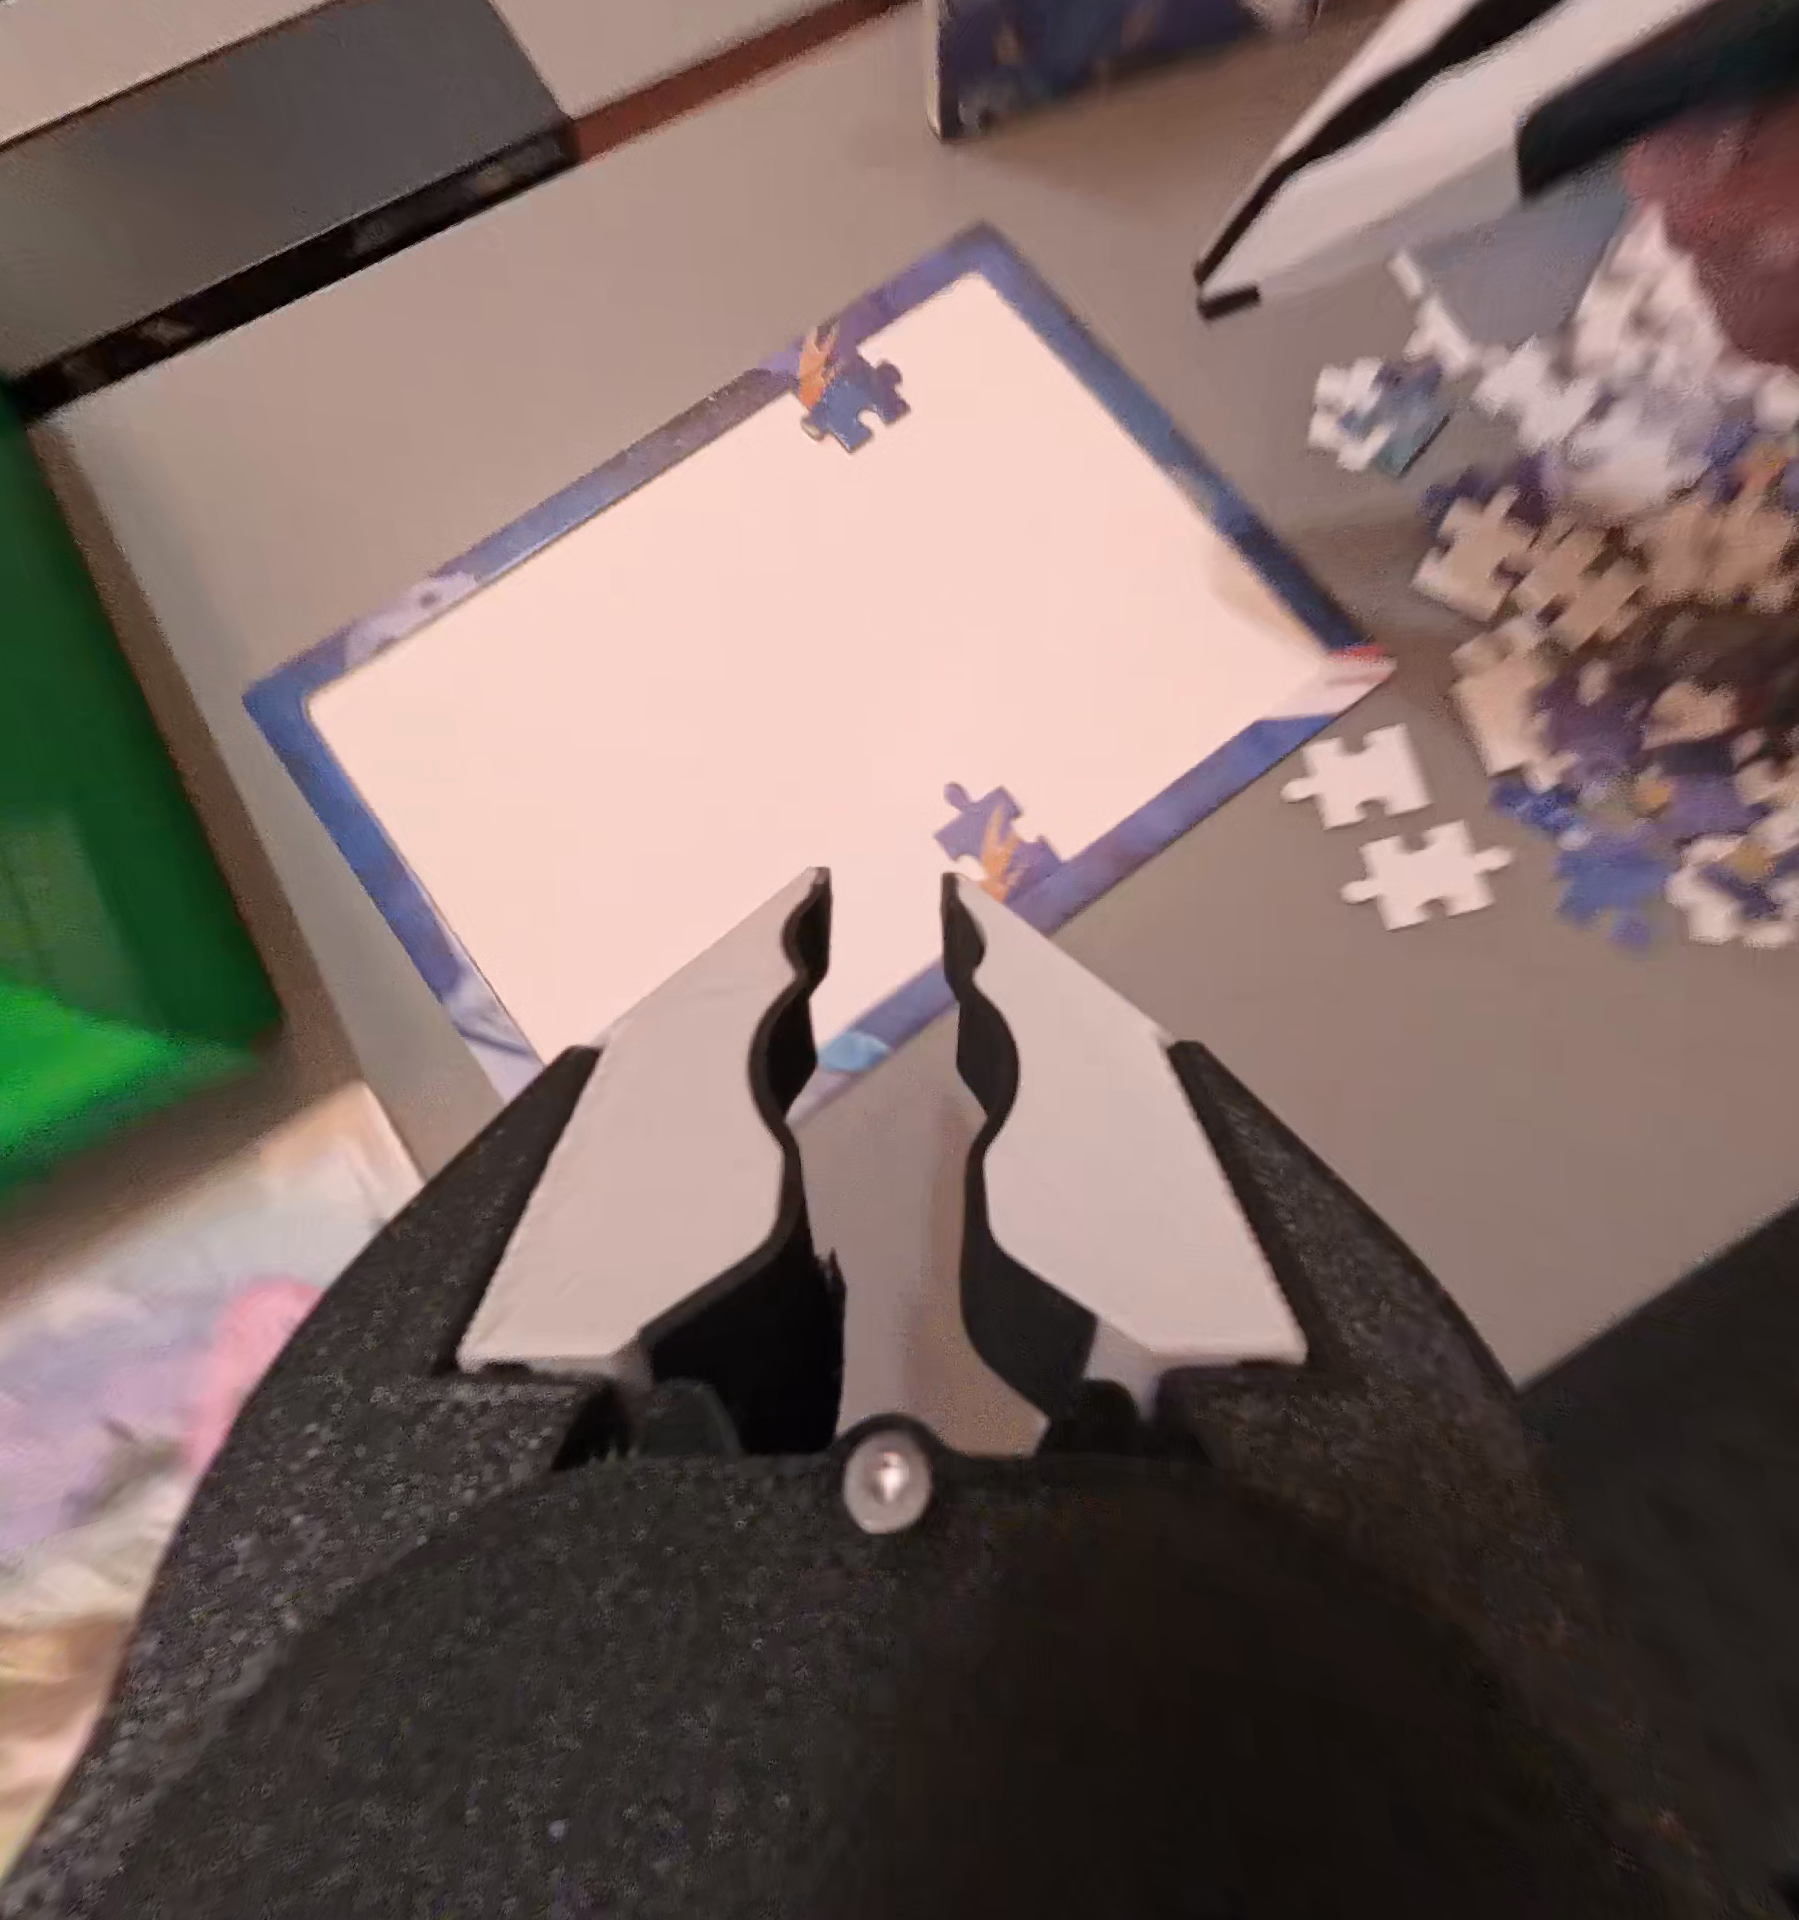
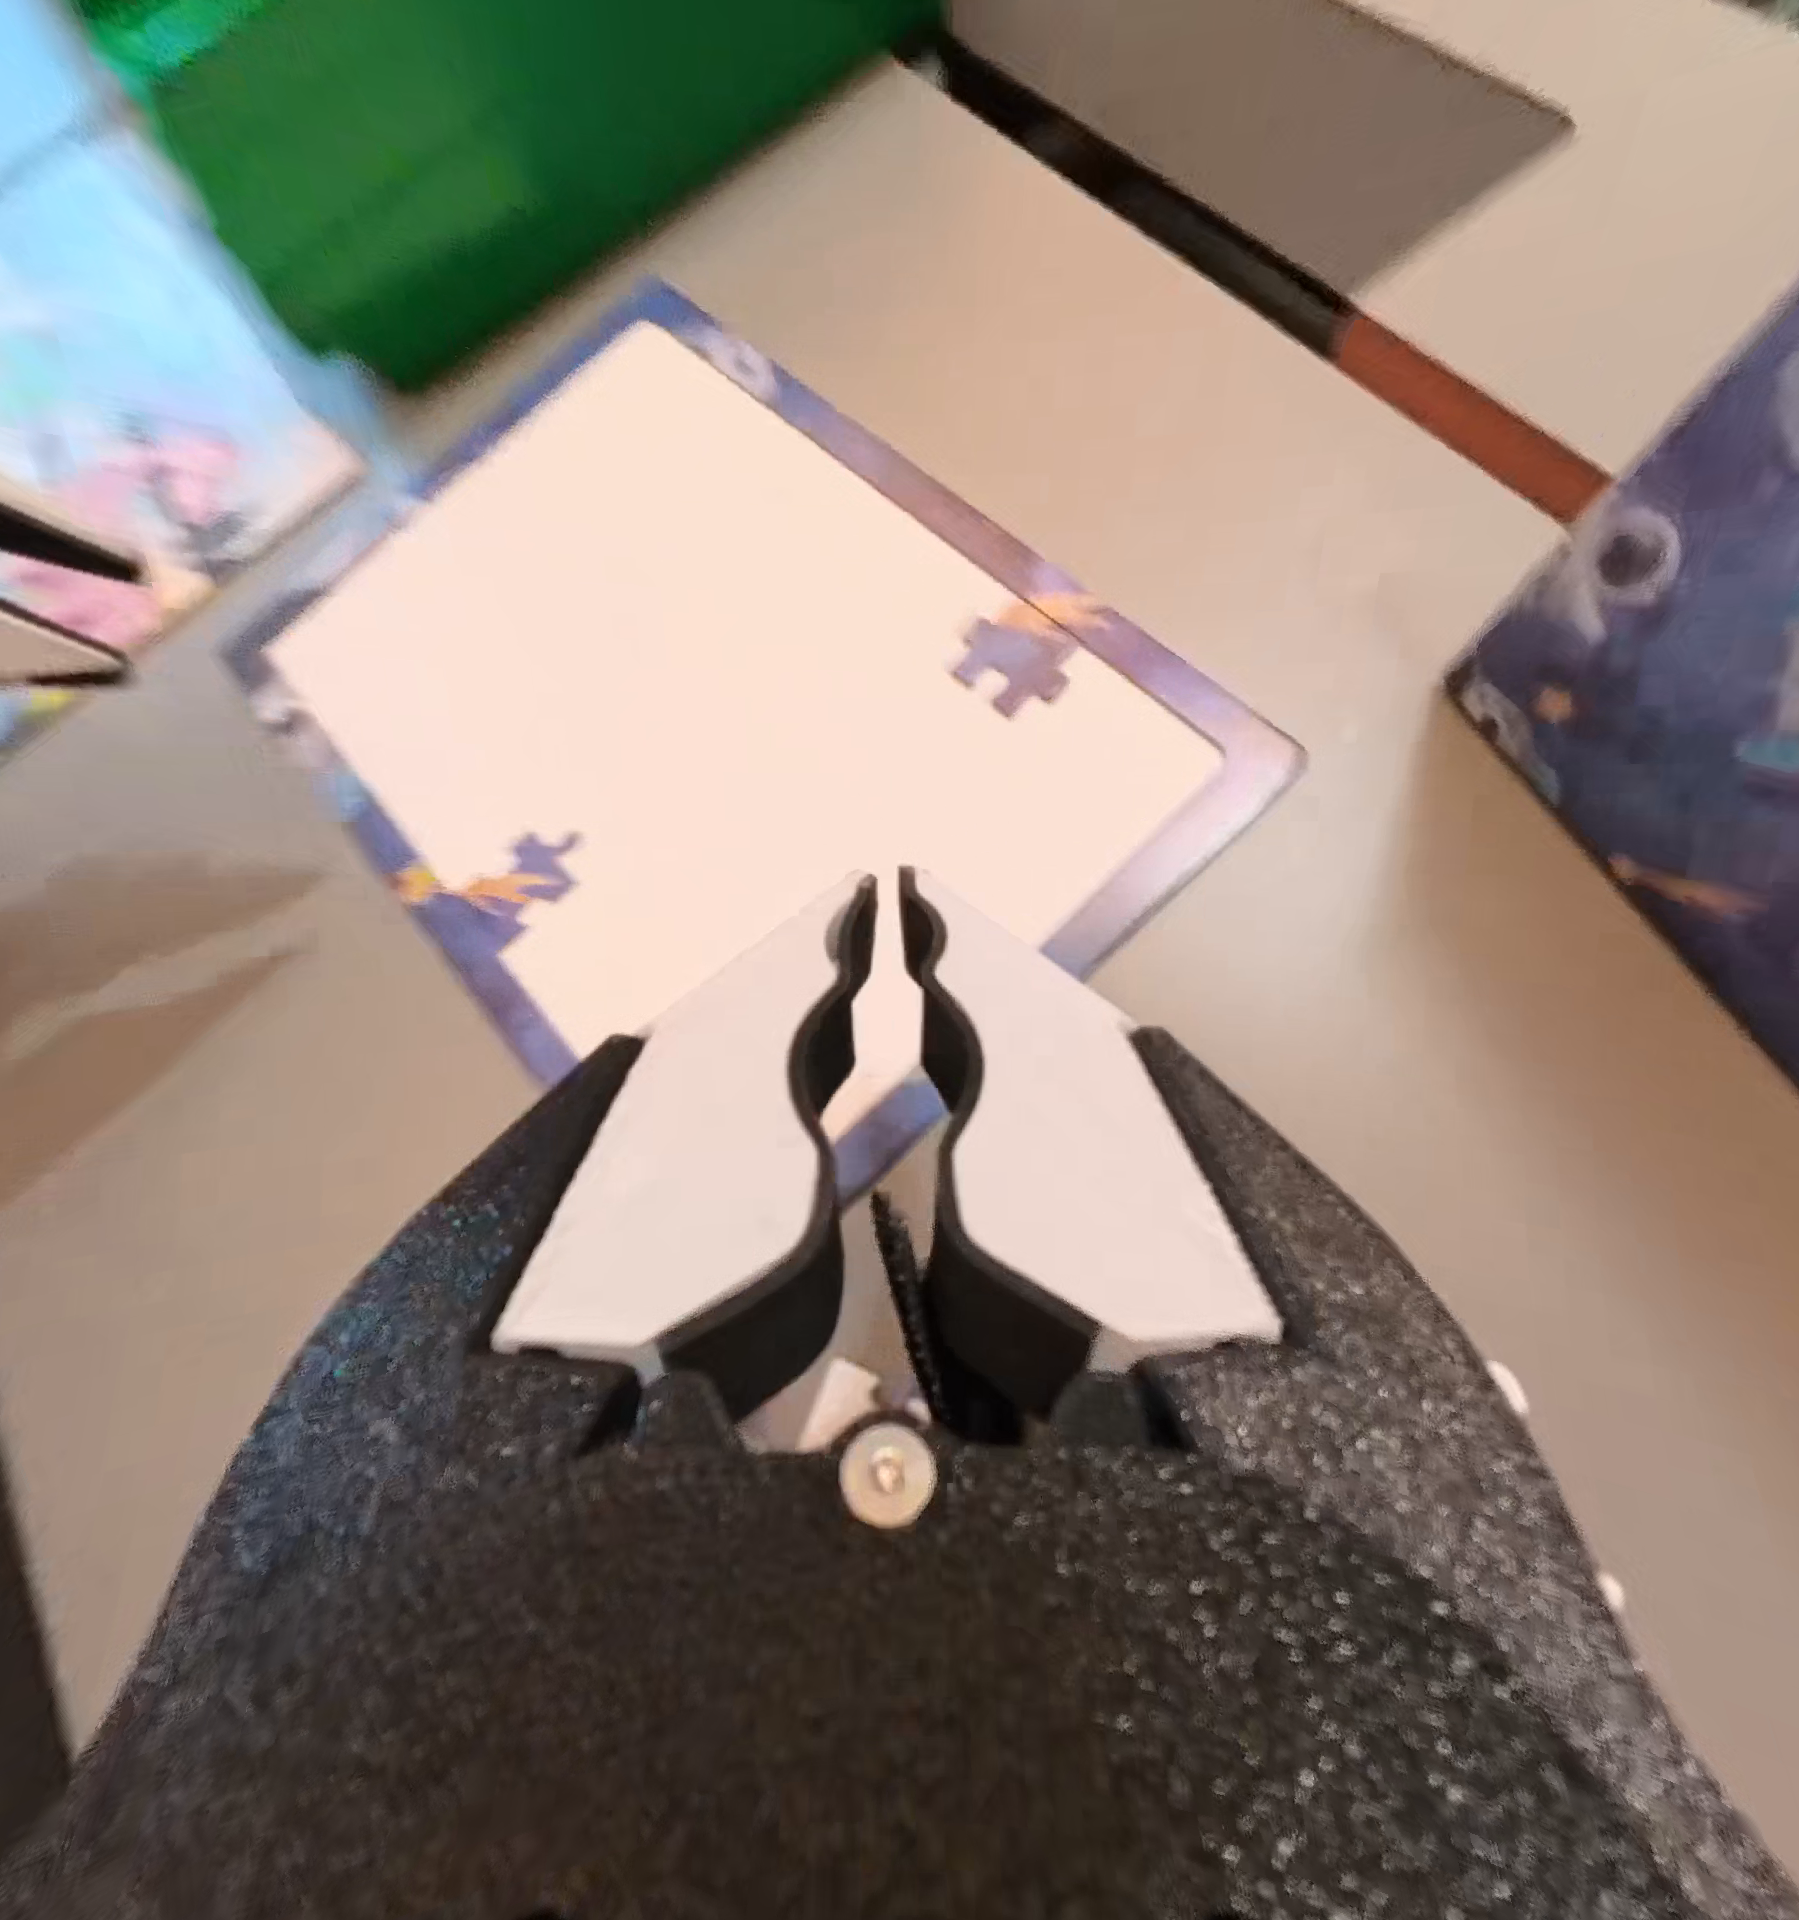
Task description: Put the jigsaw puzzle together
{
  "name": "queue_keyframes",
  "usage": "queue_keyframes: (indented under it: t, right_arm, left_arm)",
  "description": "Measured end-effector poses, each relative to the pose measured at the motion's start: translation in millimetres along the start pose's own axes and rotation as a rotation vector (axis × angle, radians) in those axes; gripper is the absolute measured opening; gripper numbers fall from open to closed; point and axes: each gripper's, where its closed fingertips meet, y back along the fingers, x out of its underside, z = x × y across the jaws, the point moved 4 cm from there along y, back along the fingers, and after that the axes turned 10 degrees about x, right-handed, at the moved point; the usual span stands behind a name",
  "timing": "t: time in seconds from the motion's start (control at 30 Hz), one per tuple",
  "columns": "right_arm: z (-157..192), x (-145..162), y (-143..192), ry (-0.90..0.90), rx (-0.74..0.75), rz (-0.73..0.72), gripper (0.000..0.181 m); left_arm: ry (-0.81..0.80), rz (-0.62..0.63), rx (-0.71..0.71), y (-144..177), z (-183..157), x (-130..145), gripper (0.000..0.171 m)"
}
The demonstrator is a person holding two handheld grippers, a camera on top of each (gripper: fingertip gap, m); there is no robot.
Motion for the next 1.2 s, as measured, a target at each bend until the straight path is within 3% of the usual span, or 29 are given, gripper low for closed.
queue_keyframes:
  t: [0.17, 0.23, 0.33, 0.53, 0.63, 0.73, 0.83, 0.9, 1.13, 1.2]
  right_arm:
    - [38.1, -13.4, 44.0, 0.113, -0.095, -0.09, 0.015]
    - [49.7, -0.1, 60.0, 0.123, -0.106, -0.106, 0.016]
    - [42.1, 40.7, 88.4, 0.097, 0.015, -0.081, 0.016]
    - [12.3, 140.2, 167.4, -0.059, 0.334, -0.111, 0.016]
    - [5.3, 178.1, 198.3, -0.151, 0.402, -0.195, 0.016]
    - [0.9, 208.8, 199.7, -0.199, 0.355, -0.084, 0.032]
    - [17.1, 223.6, 191.3, -0.096, 0.242, 0.068, 0.032]
    - [26.1, 233.0, 186.8, -0.01, 0.25, 0.161, 0.033]
    - [28.4, 242.0, 184.1, -0.03, 0.275, 0.168, 0.035]
    - [15.9, 238.7, 181.8, -0.028, 0.353, 0.159, 0.032]
  left_arm:
    - [0.303, -0.339, -0.068, 24.8, -18.5, 29.2, 0.024]
    - [0.396, -0.426, -0.083, 22.1, -25.2, 35.3, 0.024]
    - [0.309, -0.443, -0.046, 9.8, -54.1, 37.8, 0.025]
    - [0.039, -0.401, -0.154, -7.9, -74.7, 46.0, 0.026]
    - [-0.03, -0.491, -0.138, 1.5, -84.3, 41.6, 0.026]
    - [-0.019, -0.461, -0.079, -4.6, -85.6, 43.4, 0.028]
    - [0.034, -0.428, 0.011, -11.1, -84.2, 45.7, 0.028]
    - [0.069, -0.435, 0.042, -11.0, -81.8, 46.0, 0.028]
    - [0.16, -0.465, 0.125, -8.9, -75.8, 46.9, 0.028]
    - [0.169, -0.463, 0.135, -9.3, -75.3, 47.1, 0.028]
